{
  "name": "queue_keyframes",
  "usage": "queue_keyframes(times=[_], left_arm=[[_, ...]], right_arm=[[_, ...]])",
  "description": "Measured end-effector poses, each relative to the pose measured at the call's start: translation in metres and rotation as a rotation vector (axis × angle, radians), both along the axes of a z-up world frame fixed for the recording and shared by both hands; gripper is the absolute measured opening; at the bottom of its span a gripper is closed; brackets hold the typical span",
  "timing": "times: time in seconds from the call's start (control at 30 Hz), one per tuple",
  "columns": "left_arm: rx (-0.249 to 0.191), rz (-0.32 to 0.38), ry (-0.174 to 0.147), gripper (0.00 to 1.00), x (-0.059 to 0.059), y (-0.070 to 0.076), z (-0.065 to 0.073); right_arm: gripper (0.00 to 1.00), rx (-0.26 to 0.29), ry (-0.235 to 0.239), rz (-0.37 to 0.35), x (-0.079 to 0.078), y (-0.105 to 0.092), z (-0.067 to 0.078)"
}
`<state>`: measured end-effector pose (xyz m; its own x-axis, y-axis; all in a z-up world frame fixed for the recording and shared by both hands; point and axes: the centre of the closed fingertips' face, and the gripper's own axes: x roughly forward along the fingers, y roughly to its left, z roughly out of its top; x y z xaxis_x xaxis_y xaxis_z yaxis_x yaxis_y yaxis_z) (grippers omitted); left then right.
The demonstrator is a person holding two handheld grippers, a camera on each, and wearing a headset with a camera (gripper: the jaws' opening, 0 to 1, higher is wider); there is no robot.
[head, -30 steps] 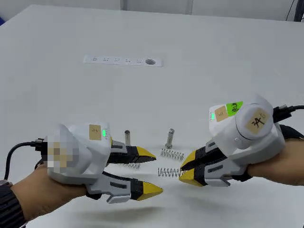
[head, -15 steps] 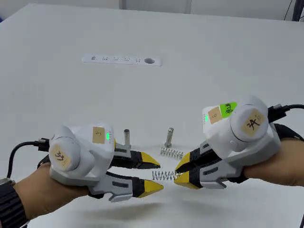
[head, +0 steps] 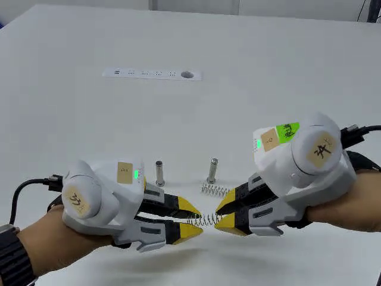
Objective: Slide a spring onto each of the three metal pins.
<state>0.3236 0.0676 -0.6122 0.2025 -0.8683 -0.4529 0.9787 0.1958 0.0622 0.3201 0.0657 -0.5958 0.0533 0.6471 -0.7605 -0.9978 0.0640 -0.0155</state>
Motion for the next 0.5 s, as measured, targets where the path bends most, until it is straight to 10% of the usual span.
queue_keyframes(times=[0.5], left_arm=[[0.008, -0.007, -0.003, 0.11, -0.002, -0.001, 0.001]], right_arm=[[0.11, 0.075, -0.016, 0.022, -0.003, 0.016, 0.022]])
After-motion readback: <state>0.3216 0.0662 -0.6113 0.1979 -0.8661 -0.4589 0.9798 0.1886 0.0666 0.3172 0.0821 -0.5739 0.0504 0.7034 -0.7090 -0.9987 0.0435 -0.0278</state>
